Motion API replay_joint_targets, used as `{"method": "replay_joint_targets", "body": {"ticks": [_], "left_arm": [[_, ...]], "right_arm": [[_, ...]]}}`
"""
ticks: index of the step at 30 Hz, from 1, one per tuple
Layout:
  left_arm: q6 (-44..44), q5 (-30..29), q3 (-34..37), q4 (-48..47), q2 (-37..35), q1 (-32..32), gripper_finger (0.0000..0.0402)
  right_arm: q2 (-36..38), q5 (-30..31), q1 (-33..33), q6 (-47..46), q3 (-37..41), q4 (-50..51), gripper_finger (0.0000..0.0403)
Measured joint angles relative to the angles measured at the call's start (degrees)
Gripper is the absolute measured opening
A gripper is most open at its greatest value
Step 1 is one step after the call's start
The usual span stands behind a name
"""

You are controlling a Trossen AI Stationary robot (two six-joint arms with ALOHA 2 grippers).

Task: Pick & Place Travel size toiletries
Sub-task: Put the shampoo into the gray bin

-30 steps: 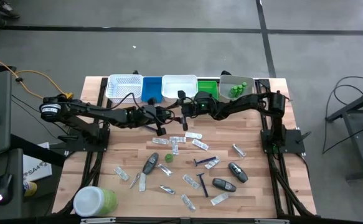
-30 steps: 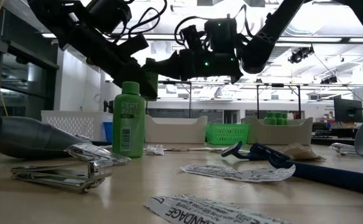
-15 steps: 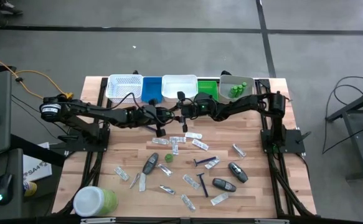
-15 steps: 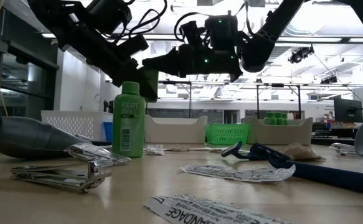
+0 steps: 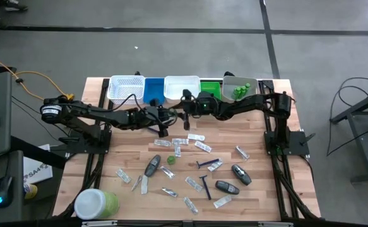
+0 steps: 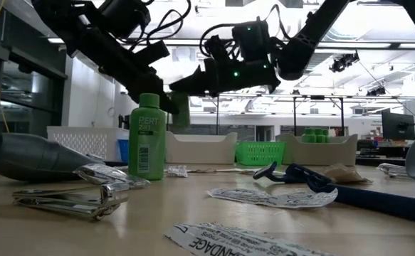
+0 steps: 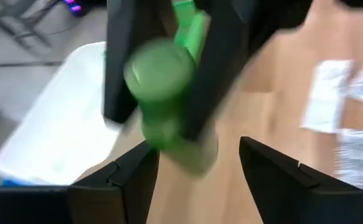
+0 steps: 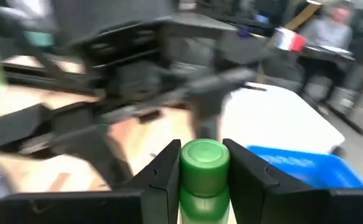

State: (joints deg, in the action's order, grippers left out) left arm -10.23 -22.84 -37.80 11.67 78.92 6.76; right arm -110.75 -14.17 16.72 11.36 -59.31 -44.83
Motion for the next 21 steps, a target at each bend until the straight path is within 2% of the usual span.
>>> {"method": "replay_joint_targets", "body": {"ticks": [7, 15, 21], "left_arm": [[1.1, -4.6, 0.0, -5.7, -2.7, 0.0, 0.0220], [1.9, -7.4, 0.0, -10.4, -5.6, 0.0, 0.0221], [1.7, -7.3, 0.0, -10.6, -5.5, 0.0, 0.0221]], "right_arm": [[9.4, 9.7, 3.1, 0.8, 0.8, 15.6, 0.0089], [23.1, 21.0, 7.7, -1.5, 11.7, 17.3, 0.0089], [32.2, 34.3, 11.0, -5.8, 20.4, 17.2, 0.0089]]}}
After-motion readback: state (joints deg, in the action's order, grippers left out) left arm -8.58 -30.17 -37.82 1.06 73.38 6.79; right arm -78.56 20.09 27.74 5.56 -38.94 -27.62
